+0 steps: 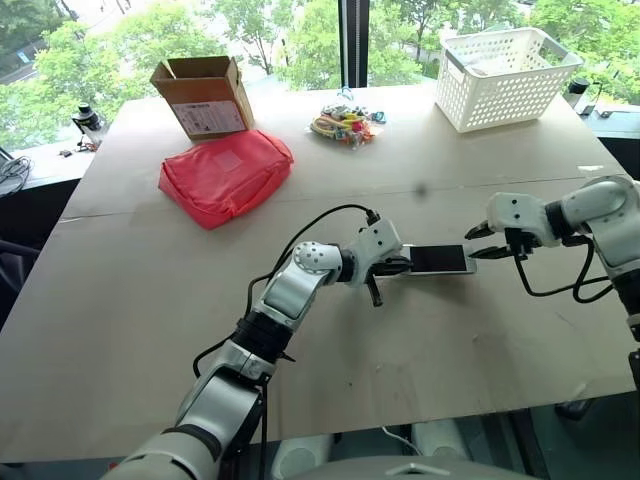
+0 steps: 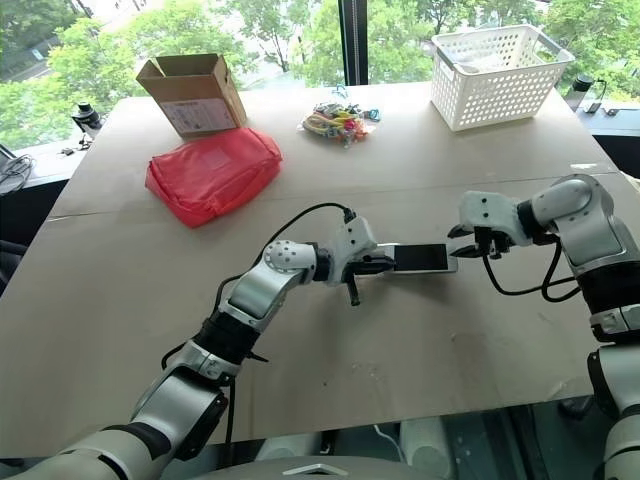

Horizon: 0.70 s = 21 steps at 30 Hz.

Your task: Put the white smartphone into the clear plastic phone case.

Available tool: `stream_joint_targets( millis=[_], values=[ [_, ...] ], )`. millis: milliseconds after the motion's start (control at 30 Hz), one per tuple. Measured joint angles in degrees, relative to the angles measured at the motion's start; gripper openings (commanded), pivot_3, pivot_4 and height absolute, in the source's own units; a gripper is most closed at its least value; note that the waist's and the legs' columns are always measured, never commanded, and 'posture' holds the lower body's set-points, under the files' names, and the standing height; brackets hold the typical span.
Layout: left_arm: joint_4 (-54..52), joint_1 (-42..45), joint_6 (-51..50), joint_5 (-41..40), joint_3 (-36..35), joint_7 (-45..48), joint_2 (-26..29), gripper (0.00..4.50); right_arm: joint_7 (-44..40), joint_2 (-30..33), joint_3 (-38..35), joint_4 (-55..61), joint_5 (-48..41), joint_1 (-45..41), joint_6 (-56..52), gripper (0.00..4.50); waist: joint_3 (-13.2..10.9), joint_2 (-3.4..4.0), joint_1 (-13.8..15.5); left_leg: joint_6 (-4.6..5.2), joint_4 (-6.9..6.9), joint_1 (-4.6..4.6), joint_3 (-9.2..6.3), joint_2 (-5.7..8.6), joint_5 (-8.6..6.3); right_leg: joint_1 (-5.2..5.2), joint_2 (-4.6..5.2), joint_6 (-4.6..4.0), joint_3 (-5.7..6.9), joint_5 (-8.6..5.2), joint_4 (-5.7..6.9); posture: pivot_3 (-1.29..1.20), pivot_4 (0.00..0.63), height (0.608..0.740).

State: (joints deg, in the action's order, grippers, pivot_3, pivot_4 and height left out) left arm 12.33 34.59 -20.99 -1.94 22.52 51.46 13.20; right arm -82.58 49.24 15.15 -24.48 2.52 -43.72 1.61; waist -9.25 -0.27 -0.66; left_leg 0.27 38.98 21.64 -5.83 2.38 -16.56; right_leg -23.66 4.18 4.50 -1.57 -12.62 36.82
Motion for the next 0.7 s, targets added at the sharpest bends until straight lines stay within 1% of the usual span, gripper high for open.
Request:
stream_joint_targets(
  millis=[33, 67, 233, 367, 600, 700],
  values=[
    [-0.03, -0.04, 0.00, 0.00, -0.02, 0.00, 0.06, 0.00, -0.20, 0.30, 0.25, -0.25, 0.67, 0.00, 0.66, 0.34, 0.01, -0.01, -0.02, 0.00, 0.00, 0.00, 0.01, 0.00, 0.00, 0.00, 0.00, 0.00, 0.01, 0.00, 0.00, 0.00, 0.150, 0.740],
    [-0.06, -0.04, 0.00, 0.00, -0.04, 0.00, 0.16, 0.00, -0.25, 0.34, 0.53, -0.34, 1.09, 0.01, 1.23, 0.06, 0.01, 0.00, -0.08, 0.00, 0.00, -0.01, 0.03, 0.00, 0.00, 0.01, 0.00, 0.00, 0.01, 0.00, 0.00, 0.00, 0.150, 0.740],
    [-0.94, -0.30, -0.30, 0.00, -0.05, -0.09, 0.63, 0.00, 0.00, -0.19, 1.77, -0.40, 3.16, -0.05, 4.15, 0.06, 0.03, -0.01, -0.14, 0.00, 0.01, -0.03, 0.02, -0.01, 0.00, 0.02, -0.01, 0.00, 0.00, 0.00, 0.01, 0.00, 0.150, 0.740],
    [-2.30, -0.46, -1.63, 0.00, -0.12, 0.05, 1.38, 0.00, 0.27, -1.22, 1.78, -0.01, 4.16, -0.15, 4.22, 0.06, 0.11, -0.03, -0.43, 0.00, 0.01, -0.08, 0.01, -0.04, 0.00, 0.02, -0.03, 0.00, -0.02, 0.00, 0.02, 0.00, 0.150, 0.740],
    [-3.83, -0.44, -3.95, -0.51, -0.50, 0.69, 1.49, 0.00, 1.86, -6.40, 2.17, -0.01, 4.80, -0.40, 3.82, 0.06, 0.16, -0.03, -1.39, 0.00, 0.01, -0.14, -0.09, -0.06, 0.00, 0.04, -0.04, -0.01, -0.07, 0.01, 0.07, 0.00, 0.150, 0.740],
    [-5.02, -0.42, -5.04, -0.50, -0.55, 0.94, 2.53, 0.00, 2.64, -7.65, 2.22, -0.02, 5.27, -0.61, 3.84, 0.06, 0.16, -0.02, -1.74, 0.00, 0.01, -0.15, -0.12, -0.06, 0.00, 0.03, -0.04, -0.01, -0.10, 0.01, 0.07, 0.00, 0.150, 0.740]
  ],
)
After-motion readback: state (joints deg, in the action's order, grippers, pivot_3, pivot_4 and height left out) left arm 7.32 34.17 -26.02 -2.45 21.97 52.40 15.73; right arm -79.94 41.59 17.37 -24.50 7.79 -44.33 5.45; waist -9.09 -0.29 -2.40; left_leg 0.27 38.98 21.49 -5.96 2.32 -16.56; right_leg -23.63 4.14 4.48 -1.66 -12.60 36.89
